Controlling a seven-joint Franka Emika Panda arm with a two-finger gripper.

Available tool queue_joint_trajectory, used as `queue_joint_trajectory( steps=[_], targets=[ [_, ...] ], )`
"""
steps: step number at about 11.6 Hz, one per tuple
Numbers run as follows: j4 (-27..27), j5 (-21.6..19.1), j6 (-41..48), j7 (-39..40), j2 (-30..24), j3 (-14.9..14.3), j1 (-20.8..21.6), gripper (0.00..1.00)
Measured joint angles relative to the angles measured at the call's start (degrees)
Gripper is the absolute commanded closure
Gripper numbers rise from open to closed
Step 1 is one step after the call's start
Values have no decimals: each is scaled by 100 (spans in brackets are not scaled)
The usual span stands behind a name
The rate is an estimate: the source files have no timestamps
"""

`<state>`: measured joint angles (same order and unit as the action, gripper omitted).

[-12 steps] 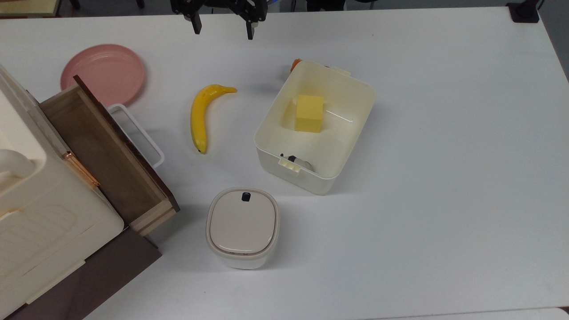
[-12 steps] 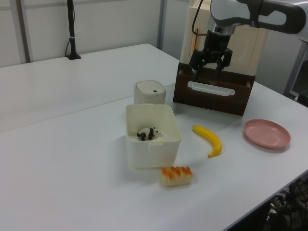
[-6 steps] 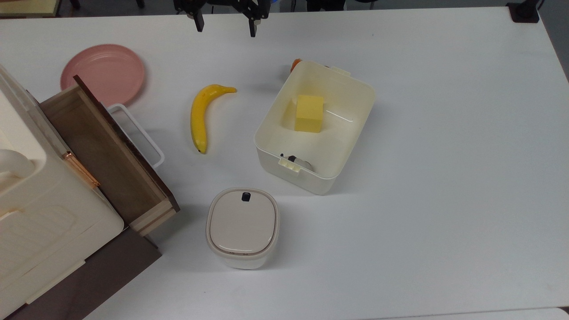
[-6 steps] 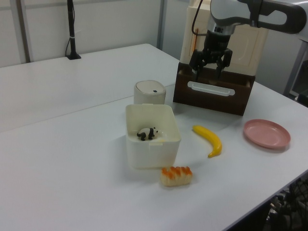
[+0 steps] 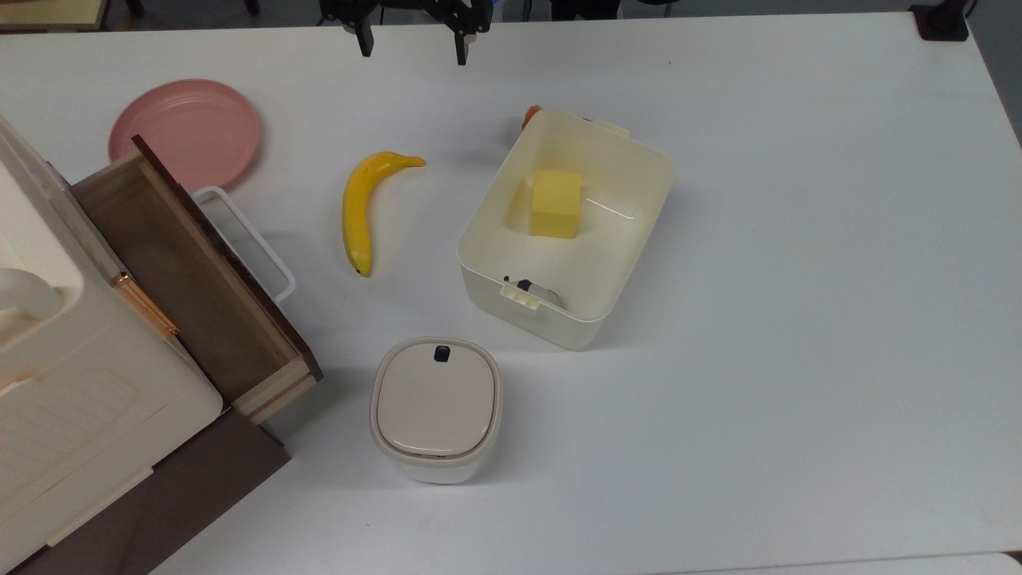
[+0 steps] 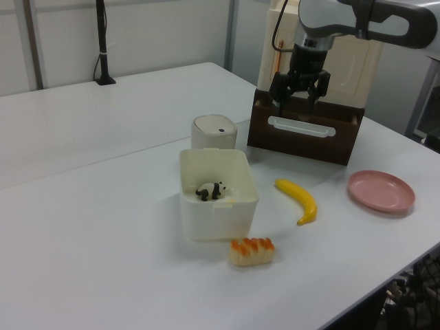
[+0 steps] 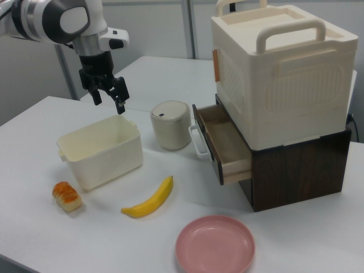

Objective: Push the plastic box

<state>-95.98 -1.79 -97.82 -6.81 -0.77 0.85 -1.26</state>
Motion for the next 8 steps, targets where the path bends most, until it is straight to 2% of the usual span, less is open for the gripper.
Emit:
queue_joint_trajectory(
  steps=[8],
  targets=[
    [0,0,0,44,0,0,0,0]
  ],
)
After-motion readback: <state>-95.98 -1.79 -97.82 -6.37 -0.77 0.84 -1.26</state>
